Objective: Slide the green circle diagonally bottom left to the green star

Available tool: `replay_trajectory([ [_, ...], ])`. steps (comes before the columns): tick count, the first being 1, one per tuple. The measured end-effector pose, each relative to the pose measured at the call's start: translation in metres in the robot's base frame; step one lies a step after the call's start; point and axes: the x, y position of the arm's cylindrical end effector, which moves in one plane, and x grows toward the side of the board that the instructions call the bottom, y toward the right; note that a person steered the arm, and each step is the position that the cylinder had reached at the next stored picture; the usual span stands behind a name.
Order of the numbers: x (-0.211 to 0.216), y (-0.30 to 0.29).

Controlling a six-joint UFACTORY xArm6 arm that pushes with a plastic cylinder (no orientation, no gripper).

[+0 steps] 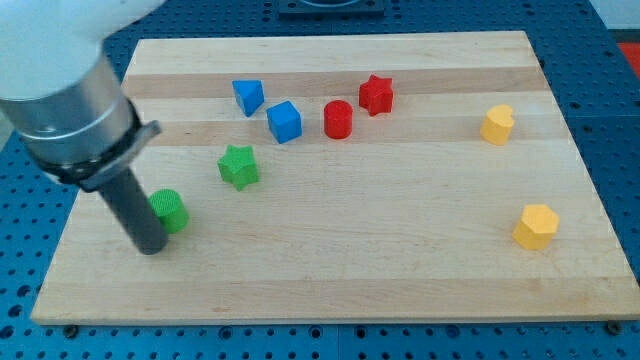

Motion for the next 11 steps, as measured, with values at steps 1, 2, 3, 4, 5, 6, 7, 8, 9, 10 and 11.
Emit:
replay_trajectory([
  [1, 0.0, -0.019],
  [2, -0.035, -0.013],
  [3, -0.035, -0.013],
  [4, -0.035, -0.013],
  [5, -0.045, 0.011],
  [6, -0.052, 0.018],
  [7, -0.054, 0.02],
  [8, -0.054, 0.02],
  [9, -0.062, 0.022],
  [10, -0.062, 0.022],
  [11, -0.062, -0.002],
])
